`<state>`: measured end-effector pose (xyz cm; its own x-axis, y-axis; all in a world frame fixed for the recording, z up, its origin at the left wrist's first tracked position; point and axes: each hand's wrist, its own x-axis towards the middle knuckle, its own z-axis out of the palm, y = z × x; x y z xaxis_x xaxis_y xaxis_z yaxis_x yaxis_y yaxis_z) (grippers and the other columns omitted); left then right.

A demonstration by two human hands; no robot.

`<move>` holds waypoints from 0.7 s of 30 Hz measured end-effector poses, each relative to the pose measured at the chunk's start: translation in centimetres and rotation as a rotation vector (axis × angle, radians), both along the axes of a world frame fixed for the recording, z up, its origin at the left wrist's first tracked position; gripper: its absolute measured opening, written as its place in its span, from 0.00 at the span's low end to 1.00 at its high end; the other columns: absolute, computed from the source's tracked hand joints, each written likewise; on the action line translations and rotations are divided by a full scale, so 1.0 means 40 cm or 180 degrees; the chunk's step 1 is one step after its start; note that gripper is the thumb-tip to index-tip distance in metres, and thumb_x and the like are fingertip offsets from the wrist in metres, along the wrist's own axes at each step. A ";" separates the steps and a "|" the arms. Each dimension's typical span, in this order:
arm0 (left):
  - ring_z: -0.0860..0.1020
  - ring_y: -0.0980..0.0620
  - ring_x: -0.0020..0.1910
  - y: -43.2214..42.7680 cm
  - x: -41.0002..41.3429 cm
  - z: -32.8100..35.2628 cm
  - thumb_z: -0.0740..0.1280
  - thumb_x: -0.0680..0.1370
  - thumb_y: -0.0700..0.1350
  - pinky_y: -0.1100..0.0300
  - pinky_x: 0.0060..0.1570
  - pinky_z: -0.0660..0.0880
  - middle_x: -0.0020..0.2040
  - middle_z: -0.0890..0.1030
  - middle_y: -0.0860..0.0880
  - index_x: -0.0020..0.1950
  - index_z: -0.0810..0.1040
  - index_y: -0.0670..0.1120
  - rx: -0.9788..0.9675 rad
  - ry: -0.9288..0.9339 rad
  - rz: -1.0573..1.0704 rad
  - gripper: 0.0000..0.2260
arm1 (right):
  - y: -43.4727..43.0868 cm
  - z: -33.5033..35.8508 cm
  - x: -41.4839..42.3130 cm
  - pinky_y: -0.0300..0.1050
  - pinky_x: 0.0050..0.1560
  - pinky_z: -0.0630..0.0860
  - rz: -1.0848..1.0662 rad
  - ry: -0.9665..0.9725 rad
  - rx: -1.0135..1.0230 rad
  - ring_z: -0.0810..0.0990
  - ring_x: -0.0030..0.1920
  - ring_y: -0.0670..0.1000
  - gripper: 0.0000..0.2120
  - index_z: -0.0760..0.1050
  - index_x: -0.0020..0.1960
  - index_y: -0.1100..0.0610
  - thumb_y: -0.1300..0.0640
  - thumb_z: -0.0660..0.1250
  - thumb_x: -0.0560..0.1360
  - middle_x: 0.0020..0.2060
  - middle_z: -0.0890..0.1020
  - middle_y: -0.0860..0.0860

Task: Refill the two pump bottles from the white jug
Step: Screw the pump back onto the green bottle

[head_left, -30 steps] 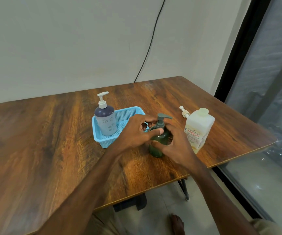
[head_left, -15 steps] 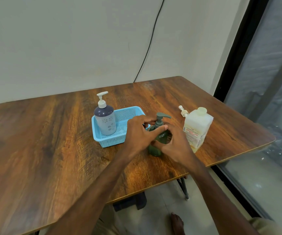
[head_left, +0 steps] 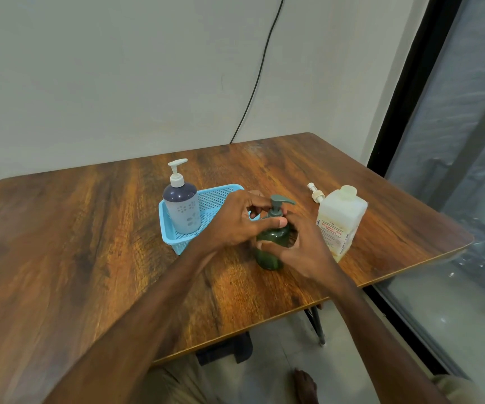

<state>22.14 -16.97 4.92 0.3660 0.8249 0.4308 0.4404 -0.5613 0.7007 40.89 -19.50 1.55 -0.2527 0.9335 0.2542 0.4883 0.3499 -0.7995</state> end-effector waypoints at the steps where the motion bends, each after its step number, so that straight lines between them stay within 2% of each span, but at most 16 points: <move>1: 0.78 0.54 0.41 0.002 -0.002 0.000 0.77 0.77 0.50 0.50 0.46 0.77 0.46 0.87 0.53 0.56 0.88 0.52 -0.0027 0.0002 -0.0012 0.09 | 0.001 -0.002 0.000 0.50 0.61 0.81 -0.0002 -0.0010 -0.0001 0.78 0.64 0.45 0.41 0.72 0.73 0.50 0.33 0.75 0.65 0.65 0.79 0.43; 3: 0.80 0.51 0.43 0.005 -0.004 0.000 0.77 0.77 0.50 0.43 0.51 0.78 0.47 0.87 0.53 0.56 0.87 0.55 -0.0047 -0.0006 -0.0046 0.09 | 0.001 -0.005 0.000 0.50 0.62 0.80 -0.0016 -0.0042 0.0025 0.78 0.64 0.45 0.42 0.71 0.73 0.50 0.32 0.74 0.65 0.66 0.79 0.44; 6: 0.81 0.50 0.44 0.005 -0.004 0.002 0.77 0.77 0.48 0.42 0.51 0.78 0.47 0.87 0.51 0.57 0.87 0.52 -0.0065 -0.0078 -0.0147 0.09 | 0.005 -0.008 0.003 0.51 0.64 0.79 -0.0040 -0.0058 0.0033 0.76 0.66 0.45 0.43 0.70 0.74 0.50 0.32 0.75 0.65 0.68 0.77 0.44; 8: 0.81 0.52 0.45 0.007 -0.006 0.004 0.77 0.77 0.47 0.48 0.48 0.79 0.48 0.87 0.51 0.57 0.88 0.50 -0.0144 -0.0105 -0.0185 0.09 | 0.007 -0.010 0.002 0.51 0.63 0.79 -0.0042 -0.0057 -0.0017 0.77 0.65 0.45 0.43 0.70 0.74 0.49 0.32 0.75 0.65 0.67 0.78 0.44; 10: 0.81 0.58 0.45 0.007 -0.008 0.006 0.77 0.77 0.45 0.62 0.44 0.77 0.49 0.87 0.54 0.57 0.87 0.48 -0.0182 -0.0109 -0.0242 0.09 | 0.011 -0.014 0.002 0.51 0.62 0.80 -0.0047 -0.0045 -0.0043 0.77 0.64 0.45 0.42 0.71 0.73 0.48 0.31 0.75 0.64 0.66 0.78 0.44; 12: 0.82 0.59 0.46 0.008 -0.008 0.008 0.77 0.77 0.45 0.69 0.44 0.74 0.49 0.87 0.56 0.57 0.87 0.47 -0.0216 -0.0114 -0.0293 0.09 | 0.011 -0.016 0.002 0.52 0.63 0.80 -0.0052 -0.0035 -0.0050 0.77 0.64 0.45 0.41 0.71 0.73 0.48 0.32 0.76 0.65 0.66 0.78 0.44; 14: 0.82 0.56 0.46 0.011 -0.010 0.008 0.77 0.77 0.46 0.67 0.44 0.74 0.48 0.87 0.55 0.57 0.88 0.49 -0.0246 -0.0103 -0.0293 0.09 | 0.009 -0.016 0.004 0.52 0.63 0.79 -0.0048 -0.0019 -0.0048 0.77 0.65 0.45 0.42 0.71 0.73 0.49 0.33 0.76 0.65 0.66 0.78 0.44; 18: 0.78 0.57 0.41 0.014 -0.012 -0.002 0.76 0.78 0.48 0.64 0.42 0.72 0.46 0.87 0.49 0.59 0.87 0.49 -0.0168 -0.0074 -0.0310 0.11 | 0.007 -0.014 0.002 0.51 0.65 0.78 -0.0051 -0.0026 -0.0096 0.75 0.68 0.46 0.47 0.68 0.76 0.50 0.30 0.74 0.63 0.70 0.76 0.45; 21: 0.78 0.56 0.42 0.010 -0.010 -0.009 0.76 0.78 0.49 0.61 0.42 0.74 0.46 0.86 0.49 0.59 0.87 0.50 -0.0089 -0.0084 -0.0262 0.11 | 0.013 -0.016 0.004 0.50 0.64 0.79 -0.0032 -0.0061 -0.0100 0.76 0.66 0.45 0.46 0.69 0.75 0.49 0.30 0.74 0.63 0.68 0.77 0.44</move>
